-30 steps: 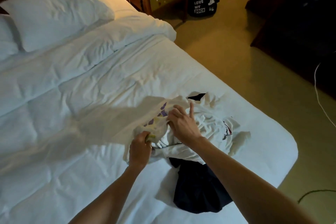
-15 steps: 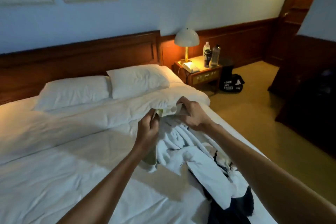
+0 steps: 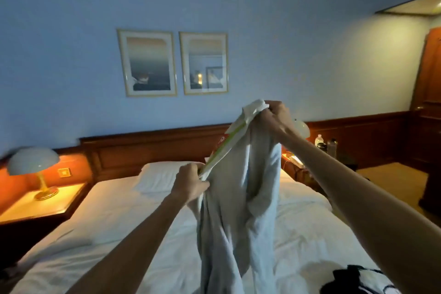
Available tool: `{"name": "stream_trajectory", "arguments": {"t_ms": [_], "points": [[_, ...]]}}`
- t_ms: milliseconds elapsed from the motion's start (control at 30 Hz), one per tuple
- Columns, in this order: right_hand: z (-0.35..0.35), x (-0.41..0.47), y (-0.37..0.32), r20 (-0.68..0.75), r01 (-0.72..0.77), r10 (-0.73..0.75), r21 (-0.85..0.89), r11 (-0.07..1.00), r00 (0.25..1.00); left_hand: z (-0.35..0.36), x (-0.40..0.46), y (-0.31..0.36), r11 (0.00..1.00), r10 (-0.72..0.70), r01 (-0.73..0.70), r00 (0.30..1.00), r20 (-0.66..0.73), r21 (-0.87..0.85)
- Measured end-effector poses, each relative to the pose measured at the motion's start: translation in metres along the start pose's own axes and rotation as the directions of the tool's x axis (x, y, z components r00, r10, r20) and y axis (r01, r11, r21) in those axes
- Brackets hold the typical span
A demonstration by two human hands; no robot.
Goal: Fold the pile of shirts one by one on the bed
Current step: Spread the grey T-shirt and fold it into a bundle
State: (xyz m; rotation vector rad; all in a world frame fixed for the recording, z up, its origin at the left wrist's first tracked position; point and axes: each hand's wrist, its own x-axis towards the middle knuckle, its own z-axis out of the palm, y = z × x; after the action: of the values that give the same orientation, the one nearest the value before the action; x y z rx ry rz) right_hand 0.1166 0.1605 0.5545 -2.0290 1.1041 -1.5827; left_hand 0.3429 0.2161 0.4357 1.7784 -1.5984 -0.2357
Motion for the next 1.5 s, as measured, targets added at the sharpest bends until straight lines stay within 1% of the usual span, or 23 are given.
{"name": "stream_trajectory", "arguments": {"t_ms": [67, 133, 200, 267, 333, 400, 500, 567, 633, 667, 733, 800, 933, 1000, 1067, 1100, 1167, 1267, 1300, 1333, 1367, 1400, 1500], "points": [[0.013, 0.003, -0.026, 0.018, 0.02, -0.02, -0.018, 1.0, 1.0, -0.036, -0.004, -0.025, 0.997, -0.07, 0.071, 0.997, -0.03, 0.038], [0.026, 0.004, -0.045, 0.016, 0.023, -0.023, 0.002, 1.0, 1.0, -0.073, -0.007, -0.036, 0.997, -0.039, 0.045, 0.995, -0.088, 0.068], [0.037, 0.006, -0.062, 0.014, 0.005, -0.005, 0.019, 1.0, 1.0, -0.106, -0.006, -0.043, 0.986, -0.03, 0.042, 0.997, -0.074, 0.16], [0.046, 0.008, -0.078, 0.035, -0.001, 0.0, 0.03, 1.0, 0.999, -0.135, -0.006, -0.046, 0.951, -0.083, 0.091, 0.996, -0.038, 0.295], [0.056, 0.012, -0.088, 0.022, -0.002, 0.001, 0.022, 1.0, 1.0, -0.161, -0.007, -0.043, 0.937, -0.162, 0.179, 0.984, -0.079, 0.301], [0.063, 0.021, -0.091, -0.04, -0.03, 0.031, 0.015, 0.999, 0.999, -0.185, -0.008, -0.04, 0.962, -0.217, 0.235, 0.967, -0.135, 0.136], [0.066, 0.033, -0.091, -0.035, -0.117, 0.12, 0.066, 0.991, 0.992, -0.22, -0.006, -0.044, 0.962, -0.239, 0.209, 0.956, -0.17, -0.179], [0.065, 0.041, -0.087, -0.013, -0.132, 0.133, 0.091, 0.987, 0.991, -0.238, -0.007, -0.048, 0.912, -0.223, 0.152, 0.963, -0.15, -0.382], [0.063, 0.047, -0.082, -0.007, -0.115, 0.116, 0.079, 0.99, 0.993, -0.249, -0.012, -0.05, 0.825, -0.193, 0.12, 0.978, -0.077, -0.552], [0.061, 0.048, -0.081, -0.008, -0.104, 0.104, 0.069, 0.992, 0.994, -0.252, -0.013, -0.052, 0.803, -0.183, 0.126, 0.982, -0.04, -0.583], [0.06, 0.049, -0.077, -0.018, -0.086, 0.087, 0.061, 0.994, 0.996, -0.256, -0.016, -0.051, 0.828, -0.186, 0.129, 0.981, -0.051, -0.545], [0.06, 0.048, -0.073, -0.016, -0.09, 0.091, 0.06, 0.994, 0.996, -0.257, -0.015, -0.047, 0.875, -0.186, 0.093, 0.971, -0.152, -0.476], [0.07, 0.051, -0.068, -0.041, -0.095, 0.099, 0.094, 0.991, 0.994, -0.261, -0.005, -0.04, 0.863, -0.201, -0.011, 0.91, -0.364, -0.505], [0.075, 0.051, -0.072, -0.047, -0.105, 0.112, 0.134, 0.985, 0.993, -0.268, 0.003, -0.043, 0.898, -0.16, -0.035, 0.904, -0.398, -0.439], [0.078, 0.052, -0.078, 0.005, -0.107, 0.108, 0.104, 0.989, 0.994, -0.276, 0.003, -0.048, 0.982, -0.088, 0.012, 0.914, -0.395, -0.191], [0.08, 0.054, -0.081, 0.04, -0.105, 0.102, 0.077, 0.991, 0.994, -0.28, 0.002, -0.048, 0.996, -0.065, 0.037, 0.911, -0.407, -0.075], [0.082, 0.057, -0.089, 0.05, -0.083, 0.08, 0.072, 0.994, 0.996, -0.286, 0.002, -0.047, 1.0, 0.027, -0.031, 0.905, -0.425, -0.001], [0.086, 0.061, -0.094, -0.021, -0.082, 0.086, 0.144, 0.986, 0.996, -0.299, -0.002, -0.041, 0.988, 0.152, -0.151, 0.876, -0.458, 0.041], [0.086, 0.059, -0.097, -0.023, -0.074, 0.078, 0.134, 0.988, 0.997, -0.304, -0.005, -0.041, 0.985, 0.167, -0.133, 0.889, -0.425, 0.109], [0.086, 0.057, -0.098, -0.009, -0.055, 0.056, 0.095, 0.994, 0.998, -0.31, -0.01, -0.043, 0.965, 0.179, -0.089, 0.909, -0.375, 0.245], [0.086, 0.054, -0.099, 0.016, -0.033, 0.033, 0.045, 0.998, 0.999, -0.314, -0.015, -0.044, 0.913, 0.2, -0.051, 0.921, -0.334, 0.406], [0.086, 0.053, -0.101, 0.024, -0.018, 0.018, 0.005, 1.0, 1.0, -0.319, -0.018, -0.046, 0.86, 0.225, -0.026, 0.915, -0.334, 0.51], [0.087, 0.046, -0.104, -0.006, -0.012, 0.012, -0.04, 0.999, 1.0, -0.32, -0.025, -0.047, 0.826, 0.252, 0.065, 0.846, -0.469, 0.56]]}}
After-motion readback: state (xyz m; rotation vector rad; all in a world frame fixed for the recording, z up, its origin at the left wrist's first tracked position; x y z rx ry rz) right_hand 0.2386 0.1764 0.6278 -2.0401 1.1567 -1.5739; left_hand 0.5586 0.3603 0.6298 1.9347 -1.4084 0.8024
